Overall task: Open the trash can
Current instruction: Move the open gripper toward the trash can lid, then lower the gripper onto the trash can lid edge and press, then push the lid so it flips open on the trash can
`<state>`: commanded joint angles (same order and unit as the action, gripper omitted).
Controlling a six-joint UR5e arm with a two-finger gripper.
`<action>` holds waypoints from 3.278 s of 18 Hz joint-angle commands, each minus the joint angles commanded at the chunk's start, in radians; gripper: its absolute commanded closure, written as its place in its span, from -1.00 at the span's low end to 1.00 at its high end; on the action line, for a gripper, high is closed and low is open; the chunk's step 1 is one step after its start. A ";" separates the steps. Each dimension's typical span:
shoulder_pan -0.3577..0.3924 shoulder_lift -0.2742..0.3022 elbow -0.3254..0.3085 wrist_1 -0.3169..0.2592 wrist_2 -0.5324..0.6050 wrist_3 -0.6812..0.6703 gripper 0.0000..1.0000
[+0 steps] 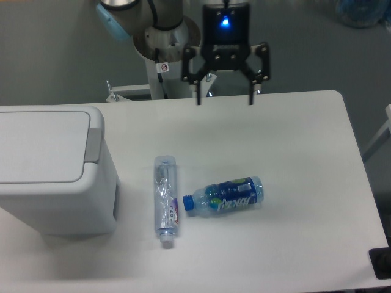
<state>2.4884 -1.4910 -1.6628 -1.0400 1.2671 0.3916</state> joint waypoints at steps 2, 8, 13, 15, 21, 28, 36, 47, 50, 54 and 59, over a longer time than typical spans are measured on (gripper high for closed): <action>-0.035 -0.015 0.000 0.047 -0.002 -0.077 -1.00; -0.152 -0.068 -0.005 0.123 0.003 -0.188 -1.00; -0.192 -0.074 -0.034 0.130 0.003 -0.186 -1.00; -0.200 -0.074 -0.040 0.133 0.003 -0.184 -1.00; -0.215 -0.081 -0.061 0.137 0.003 -0.178 -1.00; -0.227 -0.086 -0.067 0.138 0.003 -0.175 -1.00; -0.229 -0.094 -0.071 0.138 0.005 -0.175 -1.00; -0.232 -0.101 -0.075 0.138 0.006 -0.174 -1.00; -0.232 -0.098 -0.075 0.138 0.006 -0.174 -1.00; -0.232 -0.097 -0.075 0.138 0.006 -0.174 -1.00; -0.232 -0.097 -0.078 0.138 0.008 -0.172 -1.00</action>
<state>2.2565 -1.5877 -1.7411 -0.9020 1.2747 0.2194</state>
